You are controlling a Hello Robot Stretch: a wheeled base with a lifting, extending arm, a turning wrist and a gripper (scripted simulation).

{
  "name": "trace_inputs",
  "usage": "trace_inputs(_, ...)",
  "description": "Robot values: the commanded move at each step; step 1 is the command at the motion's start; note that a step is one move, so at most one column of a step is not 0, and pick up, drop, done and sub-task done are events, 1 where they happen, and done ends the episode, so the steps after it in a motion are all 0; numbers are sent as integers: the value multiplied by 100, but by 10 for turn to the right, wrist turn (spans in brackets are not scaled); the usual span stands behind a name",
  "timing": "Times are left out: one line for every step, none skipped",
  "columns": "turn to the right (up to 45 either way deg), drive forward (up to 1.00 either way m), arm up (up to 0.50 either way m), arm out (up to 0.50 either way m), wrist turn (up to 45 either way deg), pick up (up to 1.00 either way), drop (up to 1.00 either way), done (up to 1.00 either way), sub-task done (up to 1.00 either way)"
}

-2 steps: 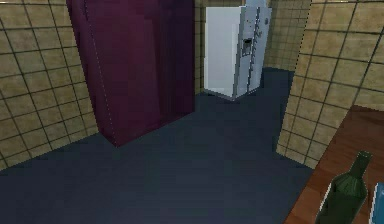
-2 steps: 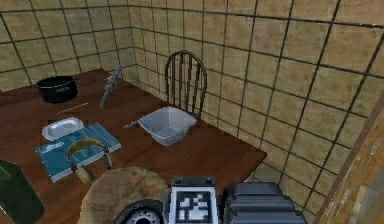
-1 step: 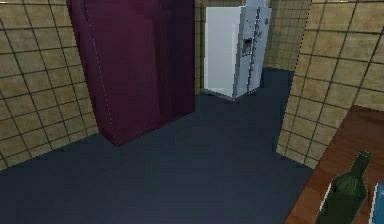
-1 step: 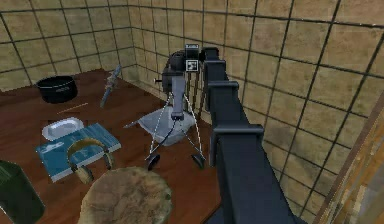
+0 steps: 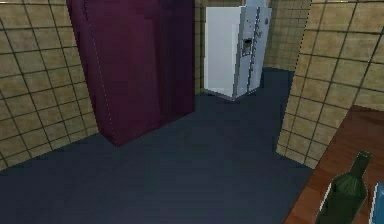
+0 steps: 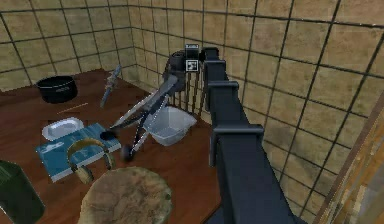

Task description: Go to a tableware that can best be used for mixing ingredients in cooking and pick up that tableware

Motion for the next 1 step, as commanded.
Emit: trace_inputs(0,0,0,0,450,0,0,0,0)
